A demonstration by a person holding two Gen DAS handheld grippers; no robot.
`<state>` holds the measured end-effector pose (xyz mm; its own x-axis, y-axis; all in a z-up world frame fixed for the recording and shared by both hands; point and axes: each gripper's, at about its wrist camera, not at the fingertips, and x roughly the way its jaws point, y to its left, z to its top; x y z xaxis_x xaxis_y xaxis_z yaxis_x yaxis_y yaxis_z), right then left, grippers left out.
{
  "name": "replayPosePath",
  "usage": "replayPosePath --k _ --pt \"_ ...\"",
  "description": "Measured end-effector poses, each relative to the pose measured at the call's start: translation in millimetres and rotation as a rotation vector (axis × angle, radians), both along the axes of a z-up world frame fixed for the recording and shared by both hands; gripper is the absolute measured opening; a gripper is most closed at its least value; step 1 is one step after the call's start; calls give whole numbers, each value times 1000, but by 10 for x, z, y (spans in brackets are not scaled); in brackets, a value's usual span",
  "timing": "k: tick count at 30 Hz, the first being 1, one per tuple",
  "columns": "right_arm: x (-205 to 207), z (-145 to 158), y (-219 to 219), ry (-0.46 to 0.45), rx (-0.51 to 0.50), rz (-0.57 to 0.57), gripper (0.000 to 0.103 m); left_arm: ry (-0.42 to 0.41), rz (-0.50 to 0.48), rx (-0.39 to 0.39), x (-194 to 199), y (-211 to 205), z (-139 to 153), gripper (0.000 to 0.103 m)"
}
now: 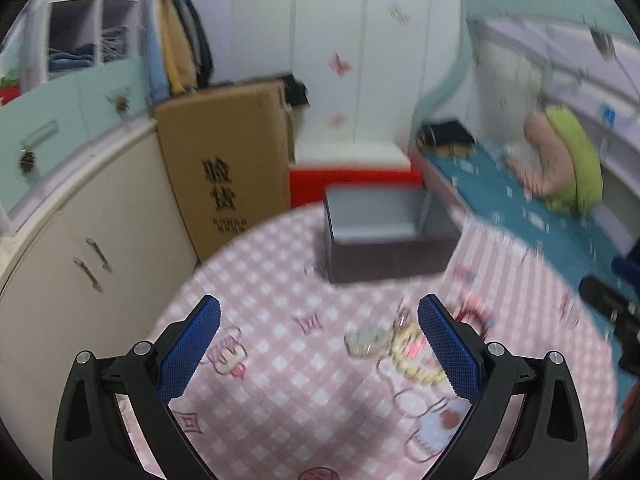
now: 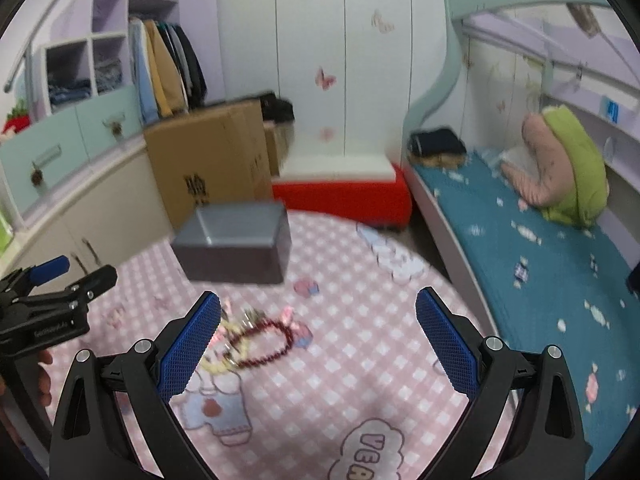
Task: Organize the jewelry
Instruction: 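Lower the left gripper onto the jade pendant and close on it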
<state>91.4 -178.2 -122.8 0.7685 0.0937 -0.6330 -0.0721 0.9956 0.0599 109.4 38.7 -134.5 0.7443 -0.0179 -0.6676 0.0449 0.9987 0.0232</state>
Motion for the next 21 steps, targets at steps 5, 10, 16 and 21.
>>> replayPosePath --k 5,10,16,21 --pt "181 -377 -8 99 -6 4 95 126 -105 111 207 -140 -514 96" --pt "280 -576 1 149 -6 17 95 193 -122 110 385 -116 -759 96" --pt "372 -709 2 180 -1 25 95 226 -132 105 560 -80 -864 96" --pt "423 -785 12 196 8 37 95 243 -111 26 668 -27 -907 97"
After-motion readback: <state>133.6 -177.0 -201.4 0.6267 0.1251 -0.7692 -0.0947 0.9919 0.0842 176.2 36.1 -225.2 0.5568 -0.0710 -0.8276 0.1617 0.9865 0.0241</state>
